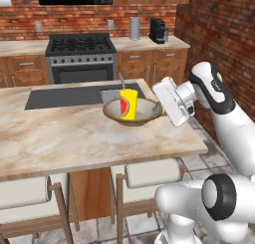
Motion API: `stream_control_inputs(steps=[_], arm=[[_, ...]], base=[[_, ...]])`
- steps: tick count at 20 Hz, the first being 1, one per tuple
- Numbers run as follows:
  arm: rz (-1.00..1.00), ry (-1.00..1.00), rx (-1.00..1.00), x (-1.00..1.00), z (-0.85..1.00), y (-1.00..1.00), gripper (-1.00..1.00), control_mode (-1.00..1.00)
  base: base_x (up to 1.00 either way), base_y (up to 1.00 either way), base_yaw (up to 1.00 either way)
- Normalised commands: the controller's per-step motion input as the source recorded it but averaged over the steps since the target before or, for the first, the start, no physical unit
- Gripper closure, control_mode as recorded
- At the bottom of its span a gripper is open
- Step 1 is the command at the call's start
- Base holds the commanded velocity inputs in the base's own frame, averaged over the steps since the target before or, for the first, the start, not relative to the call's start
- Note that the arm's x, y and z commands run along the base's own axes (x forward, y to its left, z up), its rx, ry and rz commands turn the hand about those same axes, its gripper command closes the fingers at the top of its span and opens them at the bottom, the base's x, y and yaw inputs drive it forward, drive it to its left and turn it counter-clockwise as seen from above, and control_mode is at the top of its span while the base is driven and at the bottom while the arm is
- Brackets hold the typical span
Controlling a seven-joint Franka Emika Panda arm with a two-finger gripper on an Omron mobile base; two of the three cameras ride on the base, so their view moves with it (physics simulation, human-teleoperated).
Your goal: Place the cup inside the bowl on the dining table and move the bowl to any counter.
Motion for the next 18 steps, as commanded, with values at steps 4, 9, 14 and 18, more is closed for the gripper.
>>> stream_control_inputs(steps=[4, 9, 14, 18], arm=[[0.0, 0.05, 0.0, -0.38, 0.12, 0.0, 1.0, -1.0], [0.0, 0.0, 0.01, -0.36, 0.08, 0.0, 1.0, -1.0], [0.0, 0.0, 0.0, -0.34, 0.01, 0.0, 1.0, -1.0], [0.0, 0.0, 0.0, -0.29, 0.0, 0.0, 1.0, -1.0]], base=[[0.0, 0.0, 0.0], [0.0, 0.0, 0.0], [0.0, 0.0, 0.0], [0.0, 0.0, 0.0]])
